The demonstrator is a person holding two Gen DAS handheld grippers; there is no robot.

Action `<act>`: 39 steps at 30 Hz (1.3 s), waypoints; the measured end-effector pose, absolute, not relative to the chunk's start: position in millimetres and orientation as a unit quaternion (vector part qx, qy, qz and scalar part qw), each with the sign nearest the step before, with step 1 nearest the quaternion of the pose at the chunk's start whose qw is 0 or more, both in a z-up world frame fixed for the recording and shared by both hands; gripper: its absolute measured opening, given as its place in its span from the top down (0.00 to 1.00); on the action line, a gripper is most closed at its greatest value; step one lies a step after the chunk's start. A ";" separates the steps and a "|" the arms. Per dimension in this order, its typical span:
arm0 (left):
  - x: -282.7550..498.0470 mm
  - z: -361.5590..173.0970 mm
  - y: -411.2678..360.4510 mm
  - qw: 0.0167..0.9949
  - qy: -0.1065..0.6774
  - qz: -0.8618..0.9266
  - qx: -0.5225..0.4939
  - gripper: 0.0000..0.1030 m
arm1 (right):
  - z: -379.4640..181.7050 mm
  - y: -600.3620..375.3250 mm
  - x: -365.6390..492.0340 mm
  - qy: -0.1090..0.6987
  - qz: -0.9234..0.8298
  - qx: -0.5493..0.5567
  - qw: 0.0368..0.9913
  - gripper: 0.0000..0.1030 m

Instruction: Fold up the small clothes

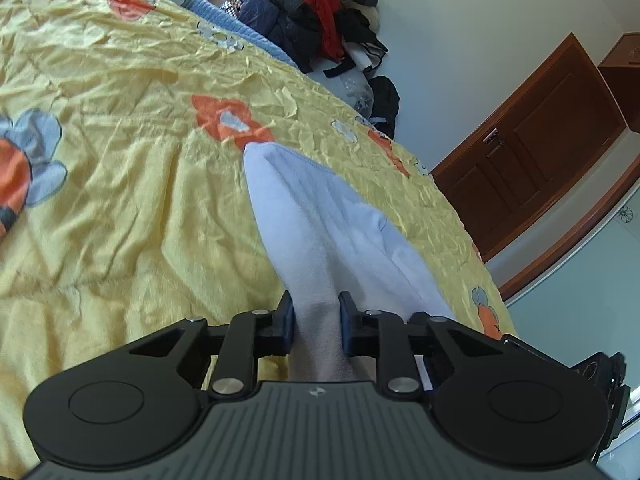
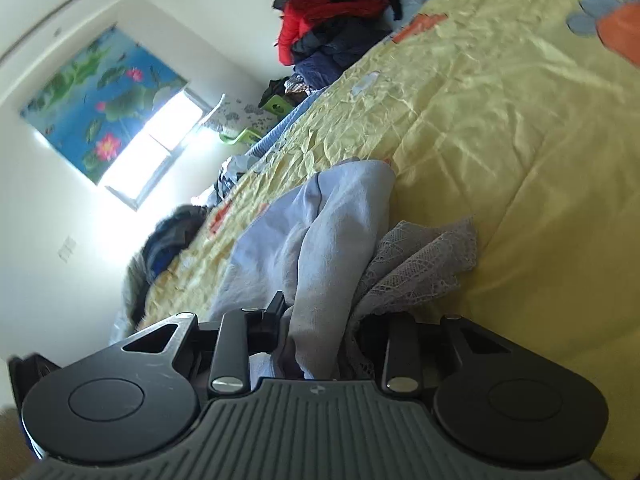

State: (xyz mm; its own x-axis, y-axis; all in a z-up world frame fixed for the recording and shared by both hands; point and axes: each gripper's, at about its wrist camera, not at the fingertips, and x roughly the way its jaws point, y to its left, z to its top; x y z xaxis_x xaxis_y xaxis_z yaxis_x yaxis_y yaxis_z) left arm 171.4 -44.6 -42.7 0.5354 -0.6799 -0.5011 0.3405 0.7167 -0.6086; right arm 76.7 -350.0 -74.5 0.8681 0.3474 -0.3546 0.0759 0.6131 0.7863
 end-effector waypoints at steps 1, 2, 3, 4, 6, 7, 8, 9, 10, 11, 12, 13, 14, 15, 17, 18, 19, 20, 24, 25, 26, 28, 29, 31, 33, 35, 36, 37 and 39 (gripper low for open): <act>170.8 -37.5 -41.9 0.849 0.371 -0.301 -0.224 0.80 | -76.1 -350.8 76.1 0.241 0.086 0.452 0.854 0.67; 170.5 -32.7 -38.8 0.853 0.366 -0.300 -0.222 0.80 | -77.2 -349.7 75.1 0.238 0.093 0.463 0.849 0.67; 171.5 -29.6 -36.6 0.854 0.366 -0.299 -0.218 0.80 | -78.0 -346.6 75.5 0.240 0.098 0.463 0.848 0.67; 173.6 -29.0 -35.2 0.852 0.372 -0.298 -0.215 0.80 | -79.2 -343.2 76.4 0.246 0.097 0.455 0.850 0.67; 175.7 -33.5 -34.9 0.848 0.394 -0.288 -0.207 0.79 | -79.2 -337.1 76.4 0.251 0.085 0.433 0.861 0.70; 173.5 -35.0 -34.0 0.850 0.398 -0.279 -0.200 0.76 | -76.3 -334.3 76.0 0.254 0.084 0.421 0.867 0.63; 170.0 -35.1 -32.7 0.854 0.401 -0.269 -0.194 0.73 | -72.0 -331.4 74.6 0.260 0.077 0.404 0.874 0.58; 166.7 -34.3 -31.1 0.856 0.402 -0.264 -0.189 0.71 | -67.0 -328.0 72.1 0.263 0.070 0.384 0.883 0.49; 161.7 -32.4 -28.8 0.859 0.398 -0.262 -0.185 0.66 | -60.8 -323.5 66.9 0.263 0.060 0.354 0.895 0.42; 155.4 -30.0 -25.6 0.863 0.394 -0.259 -0.181 0.61 | -55.3 -319.4 61.1 0.261 0.050 0.327 0.907 0.39; 148.3 -27.5 -23.1 0.869 0.387 -0.254 -0.174 0.48 | -50.3 -315.4 54.8 0.260 0.036 0.299 0.918 0.36; 140.4 -25.2 -21.5 0.877 0.378 -0.247 -0.163 0.42 | -45.8 -311.9 48.2 0.258 0.022 0.271 0.927 0.36; 131.6 -22.9 -20.8 0.888 0.367 -0.235 -0.148 0.42 | -41.9 -308.0 41.2 0.255 0.013 0.248 0.934 0.36; 123.5 -21.5 -21.7 0.897 0.358 -0.226 -0.127 0.42 | -38.7 -303.8 34.6 0.252 0.010 0.232 0.939 0.36; 109.2 -22.0 -26.3 0.909 0.346 -0.218 -0.084 0.42 | -33.6 -291.1 24.0 0.258 0.020 0.188 0.948 0.35; 104.9 -24.3 -29.0 0.912 0.343 -0.216 -0.069 0.41 | -34.3 -282.5 21.7 0.267 0.024 0.157 0.950 0.33; 102.7 -27.5 -31.9 0.913 0.342 -0.215 -0.058 0.41 | -37.3 -274.8 21.3 0.277 0.023 0.126 0.952 0.29; 102.0 -30.3 -34.2 0.913 0.344 -0.212 -0.052 0.41 | -41.3 -270.2 22.7 0.286 0.016 0.103 0.953 0.27; 90.7 -24.7 -32.1 0.920 0.331 -0.206 -0.043 0.40 | -37.6 -274.6 9.9 0.275 -0.008 0.125 0.953 0.26; 86.6 -22.4 -33.1 0.923 0.323 -0.204 -0.032 0.38 | -33.8 -273.0 6.0 0.265 -0.009 0.124 0.956 0.26; 82.1 -21.3 -34.1 0.927 0.317 -0.201 -0.023 0.35 | -32.2 -271.0 2.6 0.262 -0.004 0.120 0.957 0.25; 76.9 -22.3 -36.1 0.929 0.313 -0.196 -0.016 0.30 | -35.8 -266.6 0.7 0.271 0.006 0.108 0.956 0.21; 75.5 -23.7 -36.4 0.928 0.317 -0.194 -0.017 0.30 | -40.3 -264.2 2.0 0.280 0.003 0.101 0.955 0.20; 72.6 -25.4 -35.8 0.926 0.325 -0.190 -0.024 0.30 | -47.0 -262.6 0.8 0.285 -0.005 0.099 0.953 0.19; 67.7 -23.9 -34.5 0.929 0.320 -0.184 -0.022 0.30 | -43.9 -261.3 -2.9 0.286 -0.010 0.105 0.952 0.18; 63.0 -21.2 -32.7 0.933 0.314 -0.175 -0.017 0.30 | -39.4 -260.2 -7.4 0.282 -0.008 0.110 0.953 0.15; 61.0 -20.2 -31.6 0.934 0.313 -0.171 -0.017 0.30 | -37.7 -259.6 -9.4 0.281 -0.010 0.110 0.953 0.12; 59.5 -19.4 -30.4 0.935 0.313 -0.169 -0.018 0.30 | -36.5 -259.1 -11.6 0.281 -0.014 0.109 0.953 0.10; 56.8 -19.0 -27.1 0.934 0.315 -0.166 -0.022 0.30 | -35.1 -256.1 -15.4 0.283 -0.013 0.105 0.953 0.08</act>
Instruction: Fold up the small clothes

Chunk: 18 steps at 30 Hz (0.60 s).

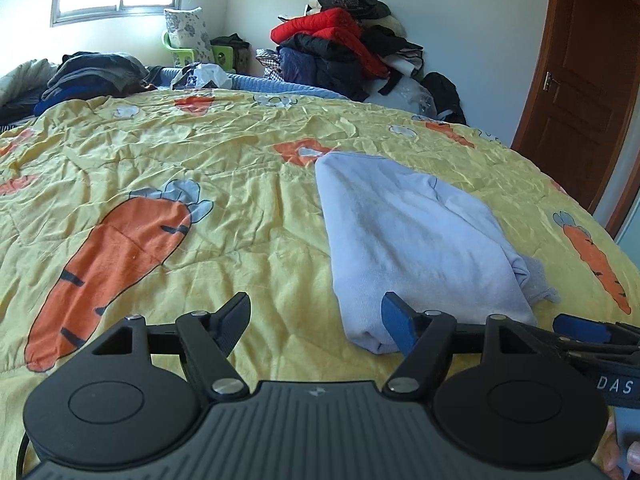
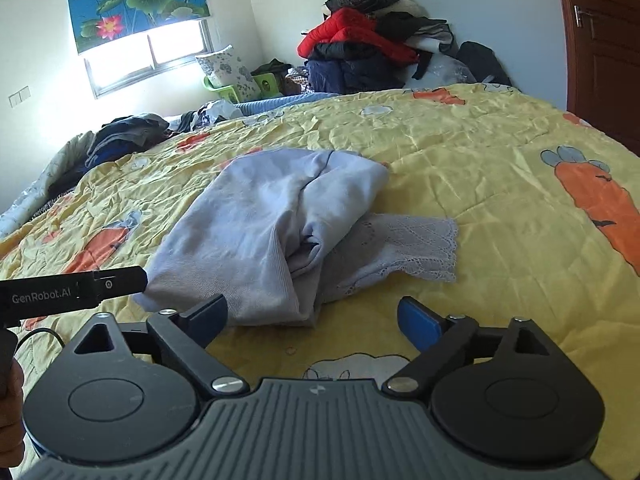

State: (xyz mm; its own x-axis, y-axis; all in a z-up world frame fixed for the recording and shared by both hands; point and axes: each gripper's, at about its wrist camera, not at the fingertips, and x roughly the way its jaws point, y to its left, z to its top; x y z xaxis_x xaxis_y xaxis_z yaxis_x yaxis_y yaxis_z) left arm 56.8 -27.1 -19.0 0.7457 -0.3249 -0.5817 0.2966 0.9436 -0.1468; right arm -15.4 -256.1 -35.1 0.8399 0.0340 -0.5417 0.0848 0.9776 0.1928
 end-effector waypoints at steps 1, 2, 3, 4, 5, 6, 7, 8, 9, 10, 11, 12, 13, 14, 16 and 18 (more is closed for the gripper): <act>55.2 -19.1 -25.7 0.934 0.316 -0.166 -0.023 0.30 | -34.9 -254.1 -17.8 0.284 -0.011 0.102 0.953 0.08; 53.6 -19.3 -24.5 0.934 0.317 -0.164 -0.022 0.30 | -34.6 -251.9 -20.2 0.285 -0.010 0.100 0.953 0.08; 51.4 -19.7 -23.5 0.934 0.317 -0.162 -0.020 0.30 | -34.8 -250.1 -22.0 0.286 -0.009 0.097 0.953 0.07; 50.2 -20.2 -22.5 0.934 0.318 -0.160 -0.019 0.29 | -34.7 -247.9 -23.6 0.288 -0.008 0.093 0.953 0.07; 48.8 -20.8 -21.1 0.935 0.318 -0.158 -0.019 0.29 | -35.0 -246.0 -25.1 0.290 -0.007 0.090 0.953 0.06; 48.2 -21.3 -19.9 0.934 0.320 -0.156 -0.019 0.29 | -35.4 -244.5 -26.3 0.292 -0.007 0.086 0.952 0.06; 46.9 -22.5 -18.5 0.934 0.322 -0.152 -0.020 0.28 | -36.0 -243.3 -28.0 0.294 -0.006 0.083 0.952 0.06; 46.2 -23.3 -16.9 0.934 0.324 -0.150 -0.021 0.28 | -36.3 -242.4 -29.0 0.295 -0.005 0.081 0.952 0.06; 45.3 -24.5 -14.9 0.934 0.324 -0.148 -0.021 0.27 | -36.6 -241.7 -29.9 0.296 -0.005 0.081 0.952 0.06; 44.6 -25.3 -13.7 0.934 0.325 -0.146 -0.021 0.27 | -36.9 -240.9 -30.4 0.297 -0.004 0.080 0.951 0.06; 43.8 -26.0 -12.5 0.934 0.325 -0.144 -0.020 0.27 | -37.5 -240.2 -30.9 0.298 -0.003 0.079 0.951 0.05; 42.3 -27.0 -10.8 0.935 0.325 -0.142 -0.019 0.27 | -38.0 -239.4 -31.2 0.299 -0.003 0.078 0.951 0.05; 41.4 -27.9 -9.7 0.935 0.325 -0.139 -0.018 0.27 | -38.5 -238.7 -31.5 0.300 -0.003 0.077 0.951 0.05; 40.6 -29.3 -8.5 0.936 0.325 -0.136 -0.017 0.27 | -39.5 -238.2 -32.0 0.300 -0.004 0.075 0.951 0.05; 38.8 -32.7 -5.5 0.937 0.325 -0.129 -0.016 0.23 | -41.5 -236.8 -32.2 0.300 -0.005 0.070 0.951 0.04; 36.9 -36.7 -1.8 0.938 0.325 -0.120 -0.017 0.20 | -44.1 -235.2 -32.2 0.298 -0.009 0.060 0.953 0.04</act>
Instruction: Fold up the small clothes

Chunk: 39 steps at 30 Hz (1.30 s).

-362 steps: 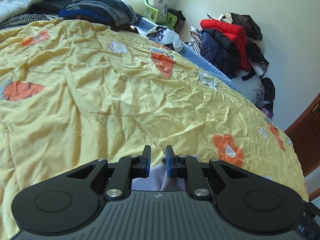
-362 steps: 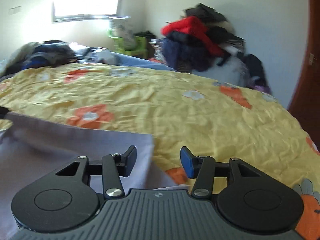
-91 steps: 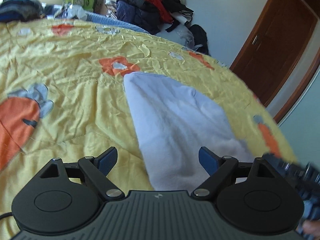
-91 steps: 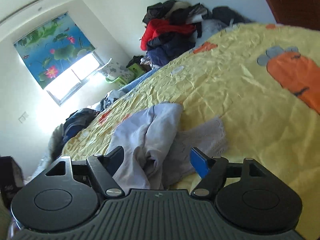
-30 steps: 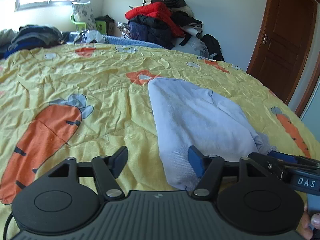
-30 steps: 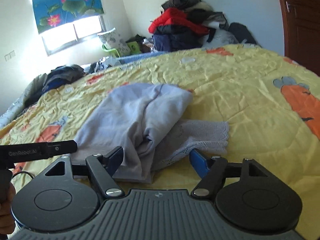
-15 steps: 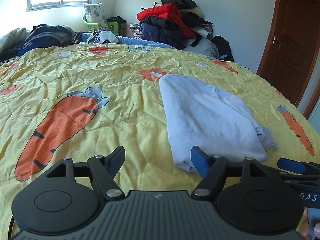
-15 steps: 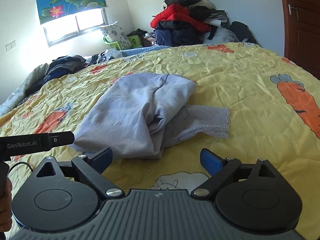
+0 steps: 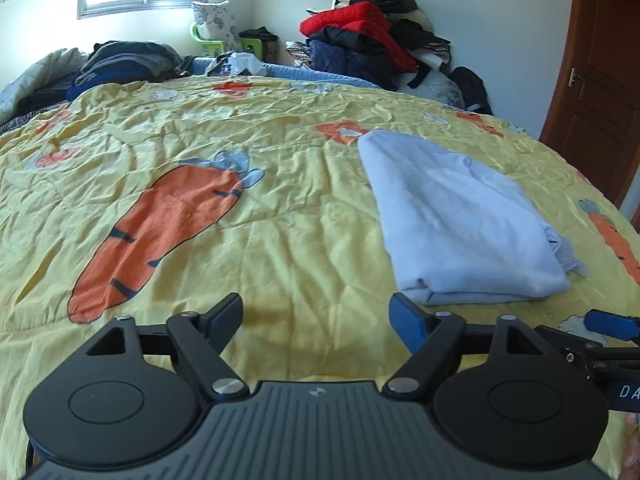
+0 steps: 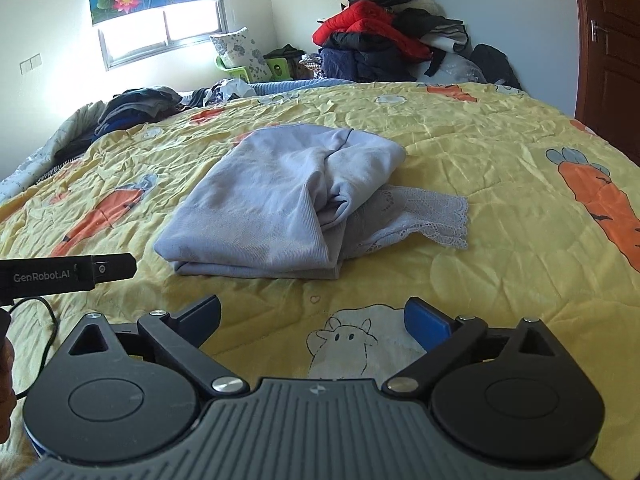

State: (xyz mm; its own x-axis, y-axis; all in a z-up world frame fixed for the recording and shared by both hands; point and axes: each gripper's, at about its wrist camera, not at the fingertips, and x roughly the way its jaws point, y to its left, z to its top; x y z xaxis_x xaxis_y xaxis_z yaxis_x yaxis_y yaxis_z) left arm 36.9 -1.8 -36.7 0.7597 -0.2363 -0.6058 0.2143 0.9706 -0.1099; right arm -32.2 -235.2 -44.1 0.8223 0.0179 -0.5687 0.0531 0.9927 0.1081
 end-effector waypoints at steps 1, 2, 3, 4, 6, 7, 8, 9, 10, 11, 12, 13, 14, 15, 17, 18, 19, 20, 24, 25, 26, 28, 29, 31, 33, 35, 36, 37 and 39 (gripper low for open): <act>36.4 -38.8 -0.5 0.938 0.325 -0.116 -0.017 0.20 | -46.1 -233.9 -32.3 0.297 -0.012 0.053 0.953 0.04; 35.5 -41.3 0.7 0.939 0.324 -0.112 -0.015 0.20 | -48.0 -232.6 -31.9 0.298 -0.015 0.047 0.953 0.03; 35.0 -43.3 1.3 0.940 0.323 -0.109 -0.012 0.20 | -49.4 -231.7 -31.6 0.301 -0.016 0.044 0.953 0.03; 33.7 -45.7 1.6 0.941 0.321 -0.104 -0.007 0.20 | -49.5 -230.6 -31.4 0.302 -0.016 0.041 0.952 0.02; 29.8 -48.7 0.9 0.945 0.311 -0.099 0.003 0.19 | -48.9 -229.0 -31.5 0.302 -0.017 0.036 0.953 0.01; 28.4 -49.4 0.3 0.946 0.309 -0.098 0.007 0.16 | -49.0 -228.2 -31.1 0.303 -0.019 0.035 0.952 0.01; 26.9 -49.4 -0.7 0.946 0.307 -0.098 0.011 0.15 | -49.3 -227.8 -30.9 0.305 -0.021 0.035 0.951 0.01; 25.9 -49.5 -1.4 0.947 0.306 -0.099 0.015 0.12 | -49.5 -227.8 -30.7 0.306 -0.023 0.035 0.951 0.01; 24.8 -49.7 -2.6 0.947 0.304 -0.100 0.018 0.09 | -49.9 -227.2 -30.7 0.308 -0.024 0.034 0.951 0.01; 23.9 -50.2 -3.6 0.947 0.305 -0.101 0.023 0.08 | -50.3 -226.6 -30.5 0.310 -0.026 0.032 0.950 0.01; 23.5 -50.8 -4.8 0.946 0.306 -0.100 0.027 0.06 | -50.9 -225.7 -30.6 0.311 -0.028 0.029 0.949 0.01; 23.2 -51.4 -6.2 0.946 0.308 -0.099 0.031 0.03 | -51.5 -224.5 -30.8 0.313 -0.030 0.025 0.949 0.00; 22.7 -52.1 -8.1 0.945 0.310 -0.098 0.037 0.02 | -51.9 -222.6 -30.4 0.315 -0.032 0.019 0.948 0.00; 23.1 -52.4 -9.8 0.944 0.312 -0.097 0.042 0.01 | -52.4 -220.6 -29.6 0.318 -0.035 0.012 0.948 0.00; 23.8 -53.2 -12.2 0.944 0.314 -0.094 0.049 0.00 | -53.2 -216.2 -28.1 0.322 -0.040 -0.003 0.946 0.00; 24.1 -53.4 -12.7 0.943 0.314 -0.093 0.051 0.00 | -53.3 -215.5 -28.1 0.322 -0.039 -0.005 0.946 0.00; 24.4 -53.6 -12.6 0.943 0.315 -0.093 0.050 0.00 | -53.6 -216.5 -28.2 0.322 -0.038 -0.003 0.946 0.00; 24.7 -53.7 -12.1 0.943 0.316 -0.093 0.048 0.00 | -53.4 -218.2 -28.5 0.322 -0.037 0.001 0.946 0.00; 26.9 -54.6 -8.0 0.942 0.321 -0.096 0.038 0.00 | -53.3 -218.0 -28.0 0.323 -0.036 -0.001 0.946 0.00; 27.2 -54.7 -7.4 0.942 0.320 -0.096 0.040 0.00 | -53.4 -217.5 -28.0 0.323 -0.035 0.000 0.946 0.00; 27.5 -54.9 -6.9 0.942 0.320 -0.096 0.039 0.00 | -53.4 -217.0 -28.0 0.323 -0.035 0.000 0.946 0.00; 27.1 -54.9 -7.7 0.942 0.320 -0.096 0.040 0.00 | -53.4 -216.6 -27.9 0.323 -0.034 0.000 0.946 0.00; 27.3 -54.9 -7.3 0.942 0.320 -0.096 0.040 0.00 | -53.5 -216.4 -27.8 0.323 -0.033 0.001 0.946 0.00; 27.1 -54.8 -8.0 0.942 0.320 -0.096 0.040 0.00 | -53.5 -216.4 -27.3 0.323 -0.032 0.002 0.946 0.00; 26.9 -54.6 -8.0 0.942 0.320 -0.096 0.040 0.00 | -53.5 -216.5 -27.2 0.323 -0.032 0.002 0.946 0.00; 26.6 -54.6 -7.9 0.942 0.320 -0.096 0.040 0.00 | -53.5 -216.3 -27.2 0.323 -0.032 0.002 0.946 0.00; 26.2 -54.6 -8.0 0.942 0.320 -0.096 0.040 0.00 | -53.6 -215.8 -27.1 0.323 -0.032 0.001 0.946 0.00; 26.1 -54.5 -7.8 0.942 0.320 -0.096 0.039 0.00 | -53.5 -216.4 -27.4 0.323 -0.032 0.001 0.946 0.00; 25.7 -54.4 -7.7 0.942 0.320 -0.096 0.040 0.00 | -53.7 -216.5 -27.4 0.323 -0.033 0.001 0.946 0.00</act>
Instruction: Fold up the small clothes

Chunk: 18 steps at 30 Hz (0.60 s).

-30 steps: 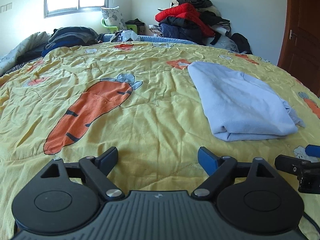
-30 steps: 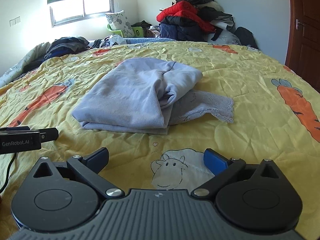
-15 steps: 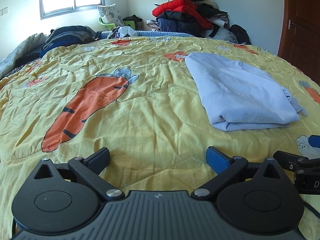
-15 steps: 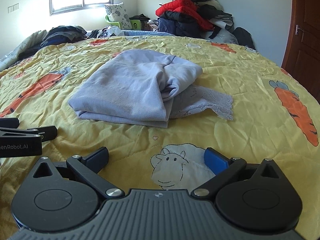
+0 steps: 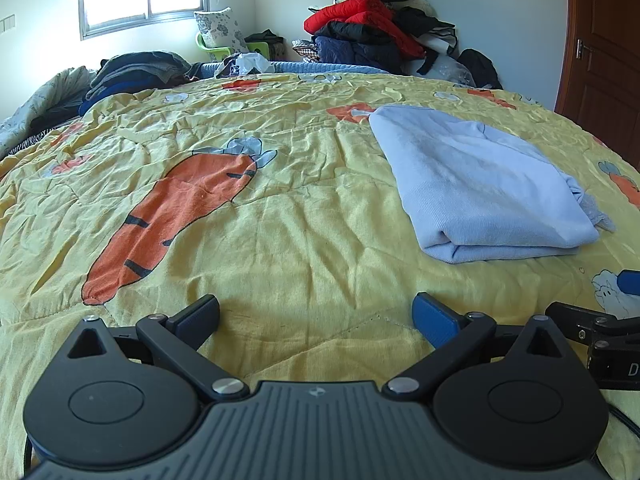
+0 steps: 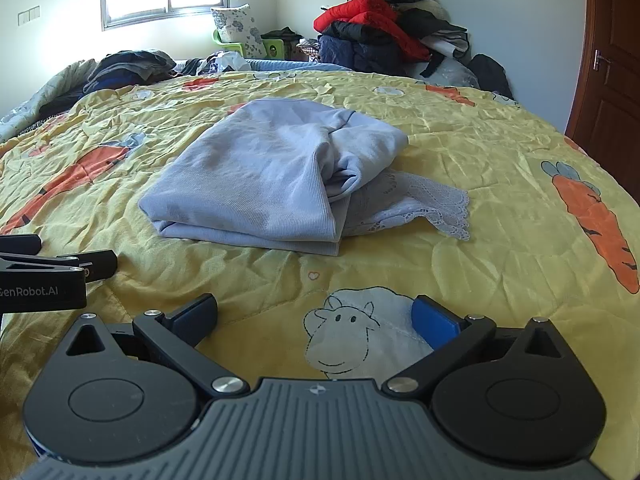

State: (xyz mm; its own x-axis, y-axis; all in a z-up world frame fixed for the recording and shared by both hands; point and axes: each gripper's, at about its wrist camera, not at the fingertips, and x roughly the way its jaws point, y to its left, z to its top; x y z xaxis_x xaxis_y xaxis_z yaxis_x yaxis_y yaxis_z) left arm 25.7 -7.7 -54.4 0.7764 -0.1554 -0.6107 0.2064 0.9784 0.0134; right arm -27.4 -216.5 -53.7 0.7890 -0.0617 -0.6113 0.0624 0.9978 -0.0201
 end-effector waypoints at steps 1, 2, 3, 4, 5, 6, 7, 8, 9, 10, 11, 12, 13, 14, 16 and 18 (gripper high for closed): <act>25.5 -54.4 -7.0 0.942 0.320 -0.096 0.039 0.00 | -53.7 -216.6 -27.4 0.323 -0.033 0.001 0.946 0.00; 25.7 -54.6 -6.7 0.942 0.320 -0.097 0.039 0.00 | -53.7 -216.6 -27.4 0.323 -0.033 0.001 0.946 0.00; 25.8 -54.5 -7.0 0.942 0.320 -0.097 0.040 0.00 | -53.7 -216.6 -27.5 0.323 -0.033 0.002 0.946 0.00; 25.7 -54.5 -6.9 0.942 0.320 -0.097 0.040 0.00 | -53.7 -216.6 -27.3 0.323 -0.034 0.001 0.946 0.00; 26.0 -54.9 -6.4 0.942 0.320 -0.097 0.040 0.00 | -53.7 -217.1 -27.3 0.323 -0.033 0.002 0.946 0.00; 26.4 -55.4 -6.2 0.942 0.320 -0.097 0.040 0.00 | -53.7 -217.3 -27.4 0.323 -0.033 0.003 0.946 0.00; 26.0 -55.3 -6.4 0.942 0.320 -0.097 0.040 0.00 | -53.7 -216.5 -27.3 0.323 -0.033 0.002 0.946 0.00; 26.4 -55.5 -5.9 0.942 0.320 -0.097 0.040 0.00 | -53.7 -216.6 -27.3 0.323 -0.033 0.002 0.946 0.00; 25.8 -55.2 -6.4 0.942 0.320 -0.097 0.041 0.00 | -53.7 -216.5 -27.4 0.323 -0.033 0.002 0.946 0.00; 25.6 -55.0 -6.3 0.942 0.320 -0.097 0.041 0.00 | -53.7 -216.5 -27.4 0.323 -0.033 0.002 0.946 0.00; 25.5 -54.9 -6.3 0.942 0.320 -0.097 0.040 0.00 | -53.7 -216.5 -27.4 0.323 -0.033 0.002 0.946 0.00; 25.3 -54.8 -6.5 0.942 0.320 -0.097 0.040 0.00 | -53.7 -216.5 -27.4 0.323 -0.033 0.002 0.946 0.00; 25.2 -54.7 -6.6 0.942 0.320 -0.097 0.040 0.00 | -53.7 -216.5 -27.4 0.323 -0.033 0.002 0.946 0.00; 25.2 -54.7 -6.4 0.942 0.320 -0.097 0.040 0.00 | -53.7 -216.5 -27.4 0.323 -0.033 0.002 0.946 0.00; 25.2 -54.7 -6.6 0.942 0.320 -0.097 0.040 0.00 | -53.8 -216.4 -27.4 0.323 -0.033 0.002 0.946 0.00; 25.2 -54.7 -6.5 0.942 0.320 -0.097 0.040 0.00 | -53.8 -216.4 -27.4 0.323 -0.033 0.002 0.946 0.00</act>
